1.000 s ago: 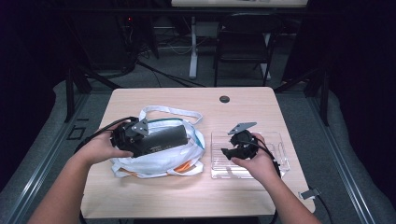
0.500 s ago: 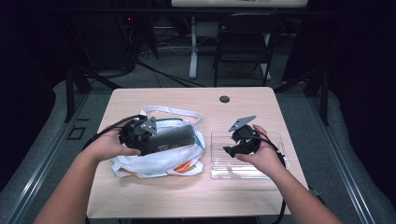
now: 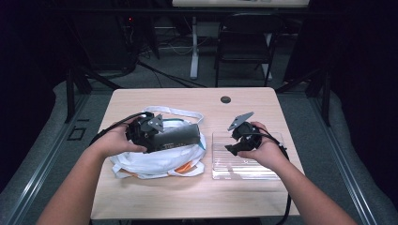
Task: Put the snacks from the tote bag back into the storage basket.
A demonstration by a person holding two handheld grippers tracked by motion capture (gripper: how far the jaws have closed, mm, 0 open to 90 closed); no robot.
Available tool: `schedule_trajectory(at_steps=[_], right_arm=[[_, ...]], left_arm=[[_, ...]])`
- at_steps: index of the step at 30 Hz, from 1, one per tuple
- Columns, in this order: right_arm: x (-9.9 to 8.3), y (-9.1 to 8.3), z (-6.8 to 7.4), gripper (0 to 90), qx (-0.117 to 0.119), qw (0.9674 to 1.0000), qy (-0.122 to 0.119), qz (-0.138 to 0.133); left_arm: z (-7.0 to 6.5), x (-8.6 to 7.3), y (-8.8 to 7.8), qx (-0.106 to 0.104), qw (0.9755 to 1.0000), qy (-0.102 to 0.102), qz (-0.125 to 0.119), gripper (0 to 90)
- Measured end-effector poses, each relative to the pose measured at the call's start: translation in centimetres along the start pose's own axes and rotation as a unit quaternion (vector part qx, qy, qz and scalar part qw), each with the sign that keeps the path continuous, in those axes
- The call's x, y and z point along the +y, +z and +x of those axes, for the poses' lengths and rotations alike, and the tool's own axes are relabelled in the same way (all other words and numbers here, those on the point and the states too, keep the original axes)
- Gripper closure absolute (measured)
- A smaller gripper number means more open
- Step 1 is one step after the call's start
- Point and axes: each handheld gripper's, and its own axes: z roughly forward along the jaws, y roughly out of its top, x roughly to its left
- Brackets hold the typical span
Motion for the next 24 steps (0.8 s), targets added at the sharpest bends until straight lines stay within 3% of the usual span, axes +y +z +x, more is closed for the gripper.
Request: schedule_trajectory(at_steps=[2, 7, 16, 24], right_arm=[[0.2, -0.1, 0.2, 36.9, 0.001, 0.9998, -0.019, 0.000], [0.5, -0.1, 0.0, 35.9, 0.014, 0.9991, -0.040, 0.006], [1.6, -0.4, 0.0, 34.2, 0.047, 0.9970, -0.062, 0.007], [2.8, -1.1, 0.1, 33.3, 0.052, 0.9953, -0.081, 0.010]], left_arm=[[-0.1, 0.2, 0.0, 0.000, 1.0000, 0.004, 0.000, 43.5], [-0.2, 0.6, -0.2, -0.002, 0.9999, 0.010, -0.004, 43.5], [-0.5, 1.9, 0.0, -0.005, 0.9995, 0.029, 0.002, 43.5], [-0.7, 3.2, -0.1, -0.002, 0.9991, 0.042, -0.004, 43.5]])
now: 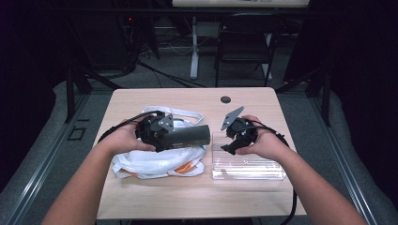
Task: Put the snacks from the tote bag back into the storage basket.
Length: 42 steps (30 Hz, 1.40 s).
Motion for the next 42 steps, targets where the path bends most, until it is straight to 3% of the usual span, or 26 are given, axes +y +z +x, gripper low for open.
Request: schedule_trajectory(at_steps=[13, 18, 28, 42], right_arm=[[0.6, -1.9, -0.6, 31.2, 0.004, 0.9999, -0.014, -0.006], [1.0, -2.4, -0.6, 28.5, 0.008, 0.9995, -0.031, 0.003], [2.4, -2.7, 0.4, 26.6, 0.011, 0.9968, -0.078, 0.012], [3.8, -1.4, 1.0, 26.6, 0.017, 0.9942, -0.100, 0.036]], left_arm=[[0.1, 1.1, 0.4, -0.004, 1.0000, 0.005, 0.000, 43.5], [-0.1, 1.6, 0.4, -0.003, 1.0000, 0.008, -0.001, 43.5], [-0.5, 2.8, 0.9, -0.006, 0.9998, 0.019, 0.000, 43.5], [-1.2, 4.1, 1.5, -0.012, 0.9992, 0.037, -0.011, 43.5]])
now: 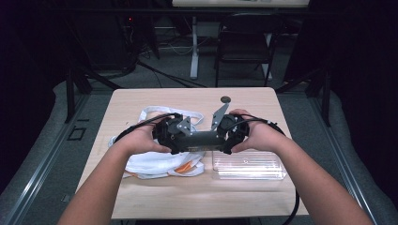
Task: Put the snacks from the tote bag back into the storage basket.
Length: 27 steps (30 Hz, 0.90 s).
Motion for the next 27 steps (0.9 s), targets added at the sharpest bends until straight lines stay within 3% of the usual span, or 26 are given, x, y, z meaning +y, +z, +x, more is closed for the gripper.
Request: schedule_trajectory(at_steps=[11, 21, 23, 27], right_arm=[[0.5, 0.8, 0.3, 27.7, 0.021, 0.9997, -0.002, 0.008], [0.7, 1.3, 0.5, 30.9, 0.034, 0.9984, -0.026, 0.035], [0.7, 1.5, 0.7, 31.6, 0.032, 0.9989, -0.019, 0.028], [0.8, 1.7, 0.9, 31.8, 0.029, 0.9986, -0.030, 0.032]], left_arm=[[-0.5, 1.1, 0.3, -0.004, 0.9998, 0.010, -0.017, 43.5], [-0.6, 1.6, 0.5, -0.005, 0.9995, 0.016, -0.026, 43.5], [-0.7, 1.7, 0.6, -0.006, 0.9995, 0.017, -0.027, 43.5], [-0.7, 1.8, 0.6, -0.007, 0.9994, 0.022, -0.027, 43.5]])
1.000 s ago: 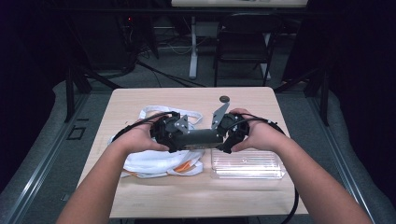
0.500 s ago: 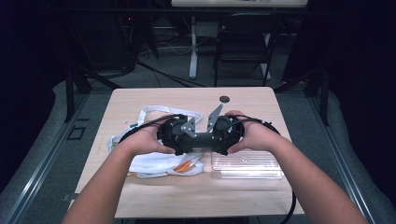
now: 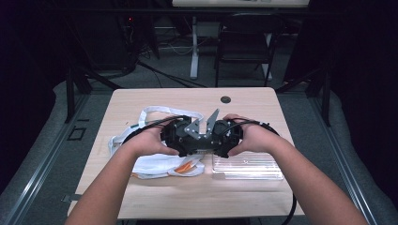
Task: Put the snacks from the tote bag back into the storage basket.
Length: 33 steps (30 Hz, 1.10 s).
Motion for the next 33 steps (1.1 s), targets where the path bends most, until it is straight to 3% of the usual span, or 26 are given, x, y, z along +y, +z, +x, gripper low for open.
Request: schedule_trajectory(at_steps=[9, 12, 15, 33], right_arm=[[0.15, 0.39, 0.16, 31.5, -0.002, 0.9999, -0.010, 0.000], [0.20, 0.40, 0.17, 38.5, -0.004, 0.9998, -0.017, 0.001], [0.28, 0.38, 0.08, 39.5, 0.001, 0.9998, -0.020, 0.009], [0.02, 0.53, 0.02, 41.7, 0.005, 0.9996, -0.025, 0.010]], left_arm=[[0.03, 0.12, -0.09, -0.001, 1.0000, 0.003, -0.002, 43.5], [0.05, 0.12, -0.02, 0.000, 1.0000, 0.005, -0.002, 43.6], [-0.06, 0.09, 0.05, -0.003, 1.0000, 0.001, -0.003, 43.6], [0.03, -0.09, 0.29, 0.001, 0.9998, 0.007, -0.017, 42.4]])
